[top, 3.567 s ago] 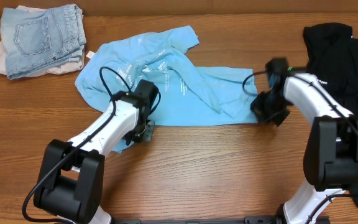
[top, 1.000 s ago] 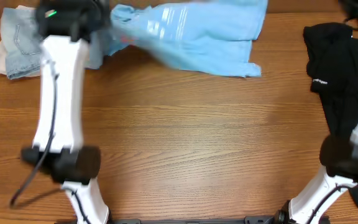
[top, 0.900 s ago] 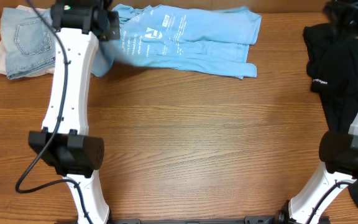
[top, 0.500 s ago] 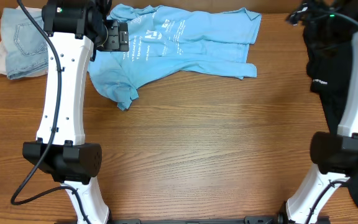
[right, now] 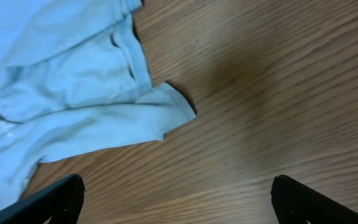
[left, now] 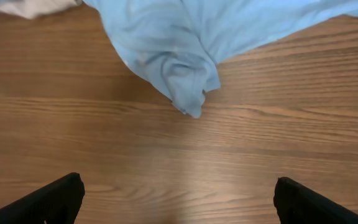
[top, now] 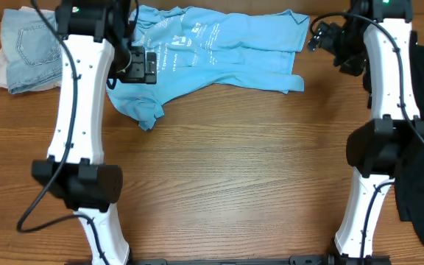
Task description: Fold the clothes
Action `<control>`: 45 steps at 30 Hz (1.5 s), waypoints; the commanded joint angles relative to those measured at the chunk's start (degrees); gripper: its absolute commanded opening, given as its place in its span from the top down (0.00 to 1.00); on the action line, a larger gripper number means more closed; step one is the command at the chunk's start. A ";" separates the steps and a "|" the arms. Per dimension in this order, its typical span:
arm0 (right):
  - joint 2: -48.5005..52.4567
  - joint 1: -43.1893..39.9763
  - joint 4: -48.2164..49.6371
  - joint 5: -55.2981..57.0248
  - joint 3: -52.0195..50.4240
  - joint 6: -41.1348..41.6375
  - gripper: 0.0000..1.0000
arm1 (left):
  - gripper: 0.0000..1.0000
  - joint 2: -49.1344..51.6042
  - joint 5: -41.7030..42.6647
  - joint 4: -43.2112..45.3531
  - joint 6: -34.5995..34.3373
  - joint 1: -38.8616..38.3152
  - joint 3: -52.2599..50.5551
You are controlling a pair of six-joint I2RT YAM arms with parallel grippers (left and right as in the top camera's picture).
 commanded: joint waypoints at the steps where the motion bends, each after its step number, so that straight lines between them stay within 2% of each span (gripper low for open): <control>1: 0.68 -0.26 0.42 1.22 0.81 0.00 0.00 | 0.00 5.84 1.29 -0.04 -5.70 0.15 -1.05; 4: 0.85 -0.26 1.44 2.67 0.81 0.00 0.00 | 0.00 9.94 0.74 -0.04 -10.71 0.24 -2.93; 10: 0.85 -0.26 4.55 5.46 0.81 0.02 0.00 | 0.00 17.38 1.73 1.22 -13.22 -0.31 -5.38; 16: 0.85 -0.26 5.55 5.49 0.81 0.00 0.00 | 0.00 19.80 1.66 5.70 -27.91 -1.88 -6.69; 20: 0.85 -0.26 5.53 5.53 0.81 -0.02 0.00 | 0.00 19.87 0.20 6.80 -33.90 -2.34 -6.69; 28: 0.85 -0.26 5.51 5.53 0.81 -0.02 0.00 | 0.01 19.89 -4.96 10.71 -35.41 -2.82 -11.93; 33: 0.85 -0.26 5.25 6.36 0.81 -0.24 0.00 | 0.09 19.85 -7.13 12.52 -35.39 -2.29 -13.44; 35: 0.85 -0.26 5.18 6.71 0.81 -0.24 0.00 | 0.14 19.65 -8.11 12.50 -35.36 -2.21 -13.22; 45: 0.85 -0.26 5.44 6.73 0.81 -0.20 0.00 | 0.13 19.37 -8.41 8.61 -32.30 -2.01 -5.68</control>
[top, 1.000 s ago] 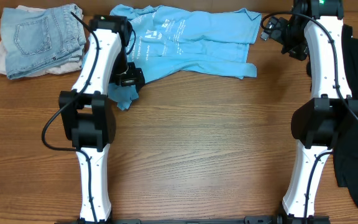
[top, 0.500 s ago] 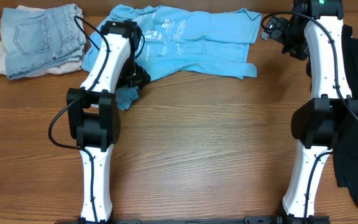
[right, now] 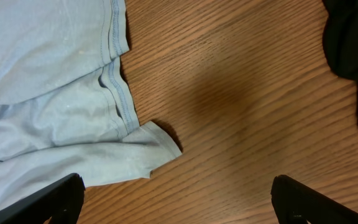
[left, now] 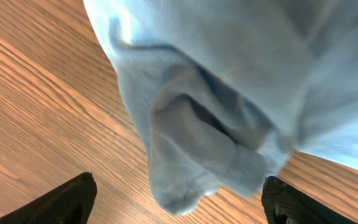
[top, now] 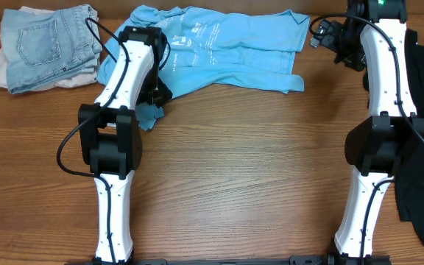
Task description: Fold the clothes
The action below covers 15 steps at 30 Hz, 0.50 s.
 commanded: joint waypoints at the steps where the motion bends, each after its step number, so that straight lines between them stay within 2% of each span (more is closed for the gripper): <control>1: -0.11 -0.24 0.24 0.61 0.81 -0.20 0.00 | 0.16 -0.63 -1.33 -0.28 0.96 0.31 3.21; 2: -0.09 -0.24 0.15 0.61 0.81 -0.22 0.00 | 0.20 -0.63 -1.33 -0.17 0.94 0.31 3.21; 4: -0.09 -0.24 -0.09 0.63 0.81 -0.22 0.00 | 0.23 -0.52 -1.36 0.00 0.96 0.35 3.08; 8: -0.11 -0.24 -0.15 0.63 0.81 -0.22 0.00 | 0.18 -0.48 -0.33 1.68 2.86 0.35 1.51; 11: -0.11 -0.24 -0.15 0.63 0.81 -0.22 0.00 | 0.17 -0.33 2.29 3.69 5.70 0.28 -0.79; 15: -0.11 -0.24 -0.24 0.63 0.81 -0.22 0.00 | 0.17 -0.24 2.32 4.33 5.64 0.26 -3.06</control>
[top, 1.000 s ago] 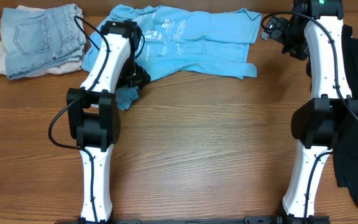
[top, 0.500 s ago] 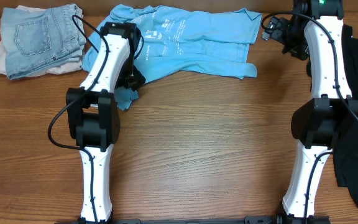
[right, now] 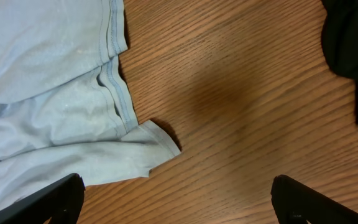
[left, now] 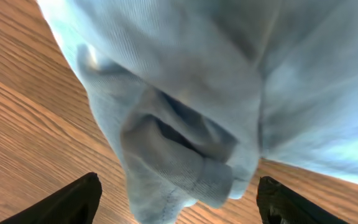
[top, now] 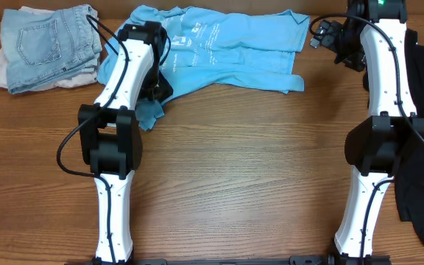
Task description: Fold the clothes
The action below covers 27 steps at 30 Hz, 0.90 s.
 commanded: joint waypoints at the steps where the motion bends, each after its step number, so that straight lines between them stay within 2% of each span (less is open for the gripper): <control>1: -0.09 -0.24 0.02 0.52 0.81 -0.22 0.00 | 0.18 -0.24 0.94 0.42 1.79 0.26 -1.53; 3: -0.09 -0.24 0.02 0.52 0.81 -0.22 0.00 | 0.20 -0.24 0.35 0.39 1.84 0.31 -1.68; 6: -0.11 -0.24 0.04 0.52 0.81 -0.22 0.00 | 0.28 -0.24 -0.46 0.39 1.81 0.44 -1.66; 11: -0.11 -0.24 0.37 0.55 0.81 -0.22 0.00 | 0.59 -0.26 -1.25 0.33 3.48 0.76 -1.60; 14: -0.11 -0.24 0.59 0.52 0.81 -0.22 0.00 | 0.62 -0.26 -1.22 0.07 3.76 1.01 -1.44; 18: -0.11 -0.24 0.59 0.52 0.81 -0.22 0.00 | 0.96 -0.26 -1.22 -0.37 4.87 1.27 -1.11; 23: -0.09 -0.24 0.31 0.50 0.79 -0.20 0.00 | 0.96 -0.33 -1.22 -4.26 5.27 1.64 3.30; 27: -0.09 -0.24 0.24 -0.11 -1.27 -0.17 0.00 | 0.96 -0.90 -2.08 -10.84 5.18 1.77 10.47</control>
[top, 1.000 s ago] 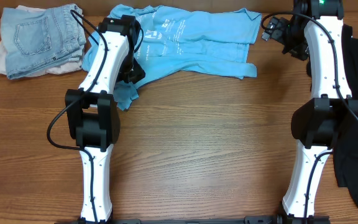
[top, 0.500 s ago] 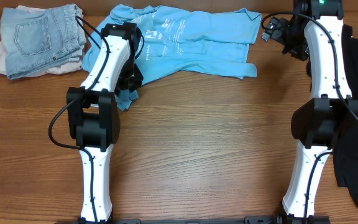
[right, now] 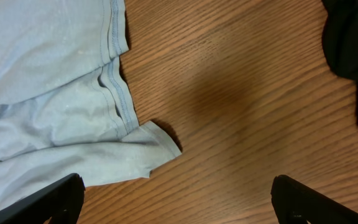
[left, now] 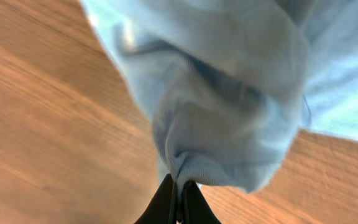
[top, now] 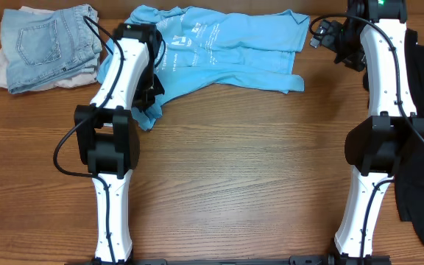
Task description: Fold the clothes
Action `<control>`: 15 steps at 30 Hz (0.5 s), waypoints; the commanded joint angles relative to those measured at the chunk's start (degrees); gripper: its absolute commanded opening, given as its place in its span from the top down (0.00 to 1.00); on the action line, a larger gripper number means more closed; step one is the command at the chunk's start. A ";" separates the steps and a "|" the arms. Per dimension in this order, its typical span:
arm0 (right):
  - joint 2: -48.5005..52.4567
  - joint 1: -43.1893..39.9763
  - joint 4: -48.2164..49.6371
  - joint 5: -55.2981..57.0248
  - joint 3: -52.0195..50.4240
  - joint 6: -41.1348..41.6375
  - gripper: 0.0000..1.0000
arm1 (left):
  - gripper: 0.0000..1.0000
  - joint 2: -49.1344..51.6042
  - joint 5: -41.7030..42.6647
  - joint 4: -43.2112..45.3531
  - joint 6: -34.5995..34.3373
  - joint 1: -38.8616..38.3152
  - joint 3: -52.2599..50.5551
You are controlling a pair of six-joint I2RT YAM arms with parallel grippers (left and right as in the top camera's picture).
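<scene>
A light blue T-shirt (top: pixel 219 46) lies rumpled along the far edge of the table, printed side up. My left gripper (left: pixel 178 198) is shut on the ribbed cuff of its left sleeve (left: pixel 225 140), at the shirt's lower left corner (top: pixel 147 112). My right gripper (right: pixel 178 199) hangs open above bare wood, just right of the shirt's other sleeve (right: pixel 148 149) and hem (right: pixel 114 87). In the overhead view the right gripper (top: pixel 324 35) is beside the shirt's right end.
Folded jeans (top: pixel 41 46) sit on a pale garment at the far left corner. A black garment lies along the right edge, its corner with white lettering (right: pixel 356 62) close to my right gripper. The table (top: pixel 241 177) is brown wood.
My left gripper, open around the bunched sleeve before, has shut on the sleeve's cuff. The right arm has not moved.
At first my left gripper hung open well above the sleeve and the right one open by the other sleeve. Then the left gripper was low over the bunched sleeve, open. The right one had shifted slightly. Now the left holds the cuff.
</scene>
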 commanded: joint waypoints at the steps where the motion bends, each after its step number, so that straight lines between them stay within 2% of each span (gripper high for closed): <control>1: -0.09 -0.20 0.20 -0.07 -2.08 -0.15 0.00 | 0.96 -1.03 -2.38 -3.76 0.81 0.48 6.91; 7: -0.09 -0.20 4.09 -0.44 -11.06 0.07 0.00 | 0.96 -2.69 -2.82 -4.98 2.19 0.46 9.42; 15: -0.09 -0.02 13.97 -10.82 -22.80 -0.20 0.01 | 0.96 -2.69 -2.40 -4.98 3.34 0.50 8.57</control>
